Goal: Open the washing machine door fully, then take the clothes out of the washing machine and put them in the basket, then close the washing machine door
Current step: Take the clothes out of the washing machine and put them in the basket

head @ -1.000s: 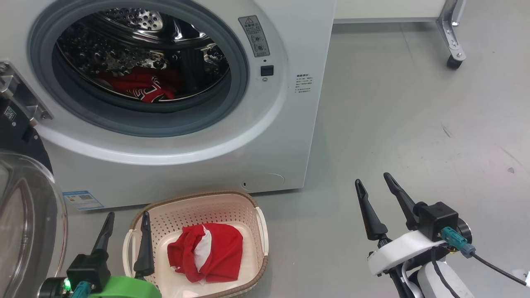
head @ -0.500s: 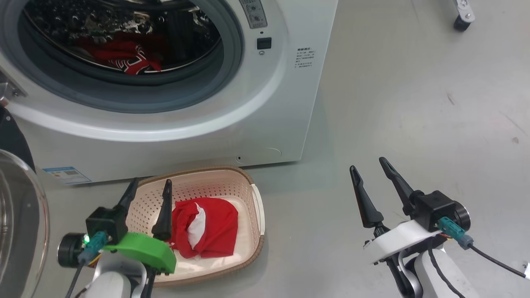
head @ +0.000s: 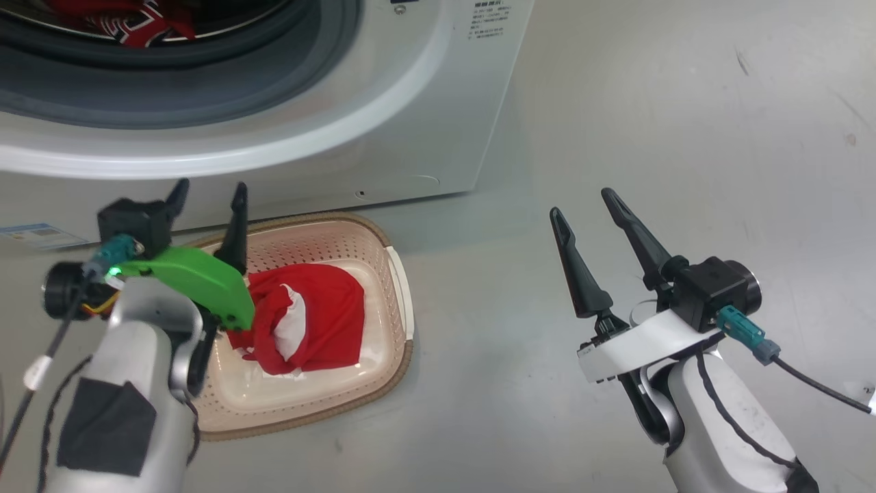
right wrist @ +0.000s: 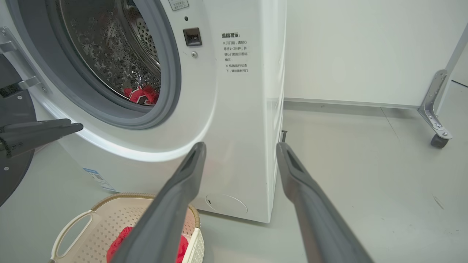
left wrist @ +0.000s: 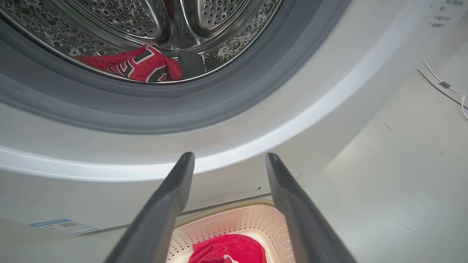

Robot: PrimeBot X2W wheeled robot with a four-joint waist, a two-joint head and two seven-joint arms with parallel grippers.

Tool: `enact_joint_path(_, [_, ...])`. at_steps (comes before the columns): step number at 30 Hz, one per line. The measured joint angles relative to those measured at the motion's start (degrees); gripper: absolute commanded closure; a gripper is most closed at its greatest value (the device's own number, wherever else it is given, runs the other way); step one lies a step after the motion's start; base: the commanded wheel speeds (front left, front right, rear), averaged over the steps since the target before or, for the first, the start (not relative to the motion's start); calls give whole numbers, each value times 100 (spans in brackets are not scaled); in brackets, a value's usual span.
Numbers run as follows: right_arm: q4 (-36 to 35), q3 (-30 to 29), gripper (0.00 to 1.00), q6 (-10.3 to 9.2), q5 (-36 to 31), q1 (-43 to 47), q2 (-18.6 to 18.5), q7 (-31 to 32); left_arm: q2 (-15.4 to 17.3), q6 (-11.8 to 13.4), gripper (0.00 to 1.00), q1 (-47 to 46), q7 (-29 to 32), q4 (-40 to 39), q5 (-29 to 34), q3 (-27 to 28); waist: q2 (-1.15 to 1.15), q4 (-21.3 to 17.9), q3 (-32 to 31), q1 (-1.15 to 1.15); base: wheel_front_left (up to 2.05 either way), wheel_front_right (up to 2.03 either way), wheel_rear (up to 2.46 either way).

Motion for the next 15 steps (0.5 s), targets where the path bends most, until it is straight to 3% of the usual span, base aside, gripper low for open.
enact_joint_path(15, [-321, 242, 0, -183, 627, -740, -16, 0, 810, 112, 0, -2096, 481, 66, 336, 456, 0, -510, 1097, 0, 0, 0, 0])
